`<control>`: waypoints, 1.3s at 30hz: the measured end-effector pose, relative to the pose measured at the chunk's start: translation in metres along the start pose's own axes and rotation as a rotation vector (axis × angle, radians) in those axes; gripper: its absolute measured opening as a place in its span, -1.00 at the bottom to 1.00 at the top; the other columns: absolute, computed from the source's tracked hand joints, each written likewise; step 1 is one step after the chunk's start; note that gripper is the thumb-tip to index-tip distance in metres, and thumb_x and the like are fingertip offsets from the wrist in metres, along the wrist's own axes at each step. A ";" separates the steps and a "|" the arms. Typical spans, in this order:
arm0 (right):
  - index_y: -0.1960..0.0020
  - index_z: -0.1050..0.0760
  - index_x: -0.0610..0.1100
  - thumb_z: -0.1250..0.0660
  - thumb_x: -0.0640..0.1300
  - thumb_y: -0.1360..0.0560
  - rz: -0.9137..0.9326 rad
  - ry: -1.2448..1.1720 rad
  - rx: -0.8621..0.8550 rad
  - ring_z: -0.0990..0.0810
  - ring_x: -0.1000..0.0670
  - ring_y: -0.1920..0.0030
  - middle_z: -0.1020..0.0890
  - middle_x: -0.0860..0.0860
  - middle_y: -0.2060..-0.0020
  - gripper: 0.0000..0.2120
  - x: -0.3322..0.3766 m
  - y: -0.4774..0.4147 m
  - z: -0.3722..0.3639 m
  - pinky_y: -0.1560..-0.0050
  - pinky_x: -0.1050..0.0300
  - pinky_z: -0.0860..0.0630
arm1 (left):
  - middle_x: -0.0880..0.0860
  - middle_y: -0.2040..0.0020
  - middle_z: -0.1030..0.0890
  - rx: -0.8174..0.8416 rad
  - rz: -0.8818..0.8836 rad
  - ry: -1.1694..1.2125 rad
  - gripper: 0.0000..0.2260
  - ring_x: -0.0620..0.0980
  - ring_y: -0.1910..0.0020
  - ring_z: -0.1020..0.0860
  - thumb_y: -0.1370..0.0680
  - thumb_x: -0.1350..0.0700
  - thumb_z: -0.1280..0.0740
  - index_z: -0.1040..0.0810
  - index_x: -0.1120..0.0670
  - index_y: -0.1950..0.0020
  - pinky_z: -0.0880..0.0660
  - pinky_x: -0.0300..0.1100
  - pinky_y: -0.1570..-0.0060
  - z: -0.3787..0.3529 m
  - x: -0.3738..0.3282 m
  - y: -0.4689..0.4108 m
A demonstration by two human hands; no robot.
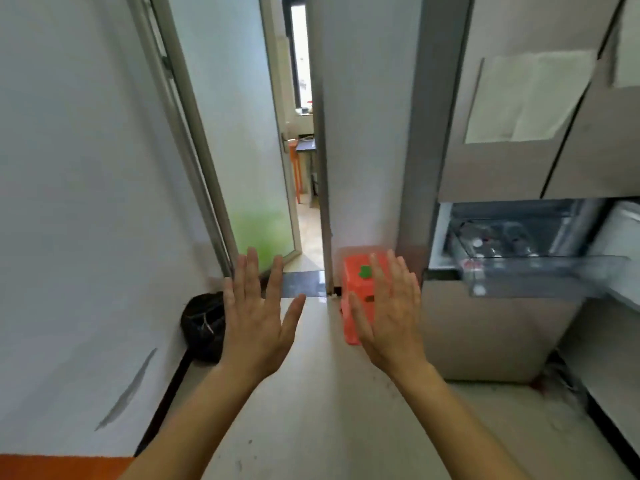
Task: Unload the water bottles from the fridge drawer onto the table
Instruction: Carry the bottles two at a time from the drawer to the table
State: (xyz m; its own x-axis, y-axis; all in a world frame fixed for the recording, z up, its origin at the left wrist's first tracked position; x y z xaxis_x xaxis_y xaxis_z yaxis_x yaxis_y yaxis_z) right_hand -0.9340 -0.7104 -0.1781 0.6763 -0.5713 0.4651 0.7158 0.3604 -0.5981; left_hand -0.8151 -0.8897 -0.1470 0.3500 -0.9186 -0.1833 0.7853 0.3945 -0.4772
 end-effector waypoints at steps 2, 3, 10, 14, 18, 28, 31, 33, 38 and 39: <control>-0.64 0.09 -0.01 -0.13 0.19 -0.62 -0.058 0.047 -0.042 0.05 -0.10 -0.62 -0.03 -0.09 -0.62 -0.29 -0.048 0.002 0.024 -0.59 -0.09 0.12 | 0.09 -0.63 0.19 0.030 -0.074 0.078 -0.33 0.04 -0.60 0.25 -0.60 -0.34 0.14 0.04 -0.04 -0.63 0.04 0.20 -0.53 -0.030 -0.047 -0.022; -0.64 0.09 -0.03 -0.12 0.21 -0.61 -0.086 0.078 -0.061 0.04 -0.11 -0.62 -0.04 -0.10 -0.62 -0.27 -0.070 0.002 0.036 -0.58 -0.12 0.08 | 0.09 -0.63 0.18 0.039 -0.111 0.117 -0.33 0.04 -0.60 0.24 -0.60 -0.34 0.13 0.02 -0.03 -0.63 0.04 0.20 -0.53 -0.044 -0.071 -0.032; -0.64 0.04 -0.06 -0.23 0.11 -0.57 -0.259 0.307 -0.145 0.08 -0.09 -0.63 -0.01 -0.10 -0.63 -0.24 -0.226 -0.016 0.108 -0.59 -0.16 0.04 | 0.09 -0.63 0.24 0.128 -0.325 0.200 -0.35 0.09 -0.59 0.26 -0.61 -0.33 0.11 0.12 -0.06 -0.63 0.08 0.23 -0.53 -0.154 -0.229 -0.102; -0.63 0.03 -0.04 -0.22 0.12 -0.58 -0.326 0.434 -0.112 0.06 -0.11 -0.62 -0.02 -0.11 -0.63 -0.26 -0.302 -0.048 0.139 -0.57 -0.19 -0.03 | 0.06 -0.59 0.38 0.251 -0.367 0.285 -0.34 0.02 -0.54 0.42 -0.60 -0.34 0.17 0.24 -0.09 -0.61 0.28 0.09 -0.51 -0.212 -0.309 -0.146; -0.63 -0.03 -0.04 -0.27 0.11 -0.59 -0.373 0.552 -0.058 -0.01 -0.15 -0.61 -0.02 -0.14 -0.62 -0.28 -0.367 -0.080 0.166 -0.56 -0.20 -0.11 | 0.06 -0.57 0.41 0.350 -0.427 0.350 -0.32 0.03 -0.54 0.43 -0.58 -0.35 0.20 0.29 -0.08 -0.60 0.23 0.12 -0.54 -0.259 -0.378 -0.188; -0.62 -0.04 -0.02 -0.21 0.15 -0.61 -0.519 0.526 -0.072 0.01 -0.14 -0.61 -0.02 -0.13 -0.62 -0.32 -0.503 -0.126 0.197 -0.57 -0.13 -0.05 | 0.05 -0.57 0.42 0.443 -0.543 0.301 -0.33 0.03 -0.52 0.46 -0.60 -0.34 0.16 0.28 -0.09 -0.61 0.28 0.09 -0.53 -0.339 -0.499 -0.258; -0.61 -0.08 -0.02 -0.20 0.17 -0.62 -0.489 0.484 -0.023 -0.04 -0.15 -0.61 -0.07 -0.14 -0.61 -0.35 -0.548 -0.150 0.189 -0.57 -0.15 -0.10 | 0.05 -0.58 0.39 0.455 -0.502 0.299 -0.33 0.03 -0.52 0.45 -0.60 -0.34 0.15 0.25 -0.09 -0.61 0.30 0.06 -0.49 -0.366 -0.522 -0.277; -0.60 -0.12 -0.03 -0.17 0.18 -0.62 -0.463 0.448 0.026 -0.10 -0.16 -0.59 -0.14 -0.15 -0.59 -0.37 -0.581 -0.167 0.184 -0.55 -0.15 -0.15 | 0.05 -0.59 0.37 0.466 -0.473 0.266 -0.34 0.03 -0.53 0.43 -0.60 -0.33 0.13 0.23 -0.09 -0.62 0.27 0.08 -0.50 -0.386 -0.539 -0.288; -0.54 -0.25 -0.06 0.07 0.31 -0.57 -0.443 0.370 0.213 -0.41 -0.13 -0.44 -0.43 -0.11 -0.45 -0.31 -0.663 -0.210 0.175 -0.41 -0.09 -0.40 | 0.10 -0.62 0.23 0.524 -0.356 0.190 -0.38 0.09 -0.59 0.29 -0.62 -0.30 0.07 0.04 -0.07 -0.63 0.12 0.15 -0.54 -0.436 -0.576 -0.312; -0.54 -0.26 -0.06 0.03 0.29 -0.59 -0.438 0.360 0.259 -0.43 -0.11 -0.42 -0.44 -0.09 -0.44 -0.35 -0.678 -0.217 0.173 -0.40 -0.08 -0.41 | 0.12 -0.63 0.18 0.539 -0.338 0.168 -0.38 0.10 -0.59 0.24 -0.62 -0.29 0.06 -0.02 -0.06 -0.62 0.08 0.17 -0.55 -0.446 -0.583 -0.316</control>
State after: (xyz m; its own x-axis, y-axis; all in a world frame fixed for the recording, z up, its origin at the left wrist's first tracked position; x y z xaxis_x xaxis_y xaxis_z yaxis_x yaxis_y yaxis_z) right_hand -1.5179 -0.2733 -0.2507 0.2411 -0.9030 0.3555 0.9630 0.1773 -0.2028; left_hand -1.4949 -0.4893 -0.2731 -0.0105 -0.9679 -0.2512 0.9991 0.0002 -0.0427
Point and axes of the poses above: each hand's wrist, its own y-axis away from the middle knuckle, its own z-axis out of the back of the hand, x = y × z, the point moved 5 cm from there along -y, towards the middle knuckle
